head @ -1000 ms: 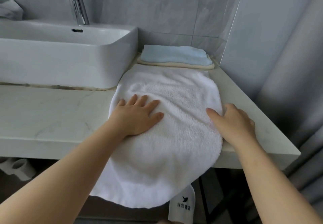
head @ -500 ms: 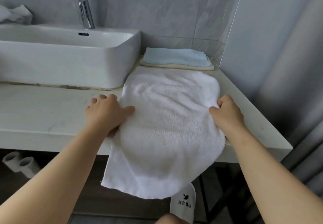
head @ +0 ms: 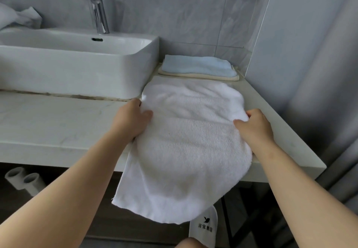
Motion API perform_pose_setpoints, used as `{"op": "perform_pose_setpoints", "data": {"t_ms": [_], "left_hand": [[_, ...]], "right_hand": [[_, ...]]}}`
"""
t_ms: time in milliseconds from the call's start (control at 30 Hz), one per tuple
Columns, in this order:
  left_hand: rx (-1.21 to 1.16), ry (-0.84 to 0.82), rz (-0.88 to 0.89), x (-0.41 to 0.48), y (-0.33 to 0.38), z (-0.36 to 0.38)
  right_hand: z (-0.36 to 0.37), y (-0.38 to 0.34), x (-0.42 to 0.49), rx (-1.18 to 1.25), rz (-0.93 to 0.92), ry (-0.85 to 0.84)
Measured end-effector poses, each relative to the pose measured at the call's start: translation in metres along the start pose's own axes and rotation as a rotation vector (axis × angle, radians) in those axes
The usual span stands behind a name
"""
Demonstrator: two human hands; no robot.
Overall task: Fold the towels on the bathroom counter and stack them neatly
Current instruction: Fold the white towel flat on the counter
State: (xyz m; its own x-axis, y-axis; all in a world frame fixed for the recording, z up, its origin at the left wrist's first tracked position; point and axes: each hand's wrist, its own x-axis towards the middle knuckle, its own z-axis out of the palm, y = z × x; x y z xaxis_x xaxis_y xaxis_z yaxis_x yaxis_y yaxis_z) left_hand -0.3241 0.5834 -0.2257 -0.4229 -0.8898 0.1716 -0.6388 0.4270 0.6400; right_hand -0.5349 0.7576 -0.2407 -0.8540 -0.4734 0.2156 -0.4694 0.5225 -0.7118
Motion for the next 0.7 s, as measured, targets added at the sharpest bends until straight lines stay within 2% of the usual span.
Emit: {"op": "perform_pose_setpoints", "data": {"t_ms": [100,233,333,533,700], "left_hand": [[0.078,0.035,0.019,-0.001,0.0,0.006],[0.16,0.132,0.016,-0.009,0.002,0.013],[0.222,0.132,0.024,-0.01,0.005,0.014],[0.264,0.117,0.008,-0.011,0.008,0.017],[0.277,0.12,0.002,-0.01,0.009,0.017]], "right_hand": [[0.0,-0.002,-0.001,0.001,0.006,0.031],[-0.003,-0.006,0.001,0.16,0.045,0.038],[-0.006,-0.007,0.007,0.328,0.068,-0.015],[-0.011,-0.009,0.012,0.5,0.059,-0.106],[-0.02,-0.007,0.015,0.722,0.177,-0.123]]}}
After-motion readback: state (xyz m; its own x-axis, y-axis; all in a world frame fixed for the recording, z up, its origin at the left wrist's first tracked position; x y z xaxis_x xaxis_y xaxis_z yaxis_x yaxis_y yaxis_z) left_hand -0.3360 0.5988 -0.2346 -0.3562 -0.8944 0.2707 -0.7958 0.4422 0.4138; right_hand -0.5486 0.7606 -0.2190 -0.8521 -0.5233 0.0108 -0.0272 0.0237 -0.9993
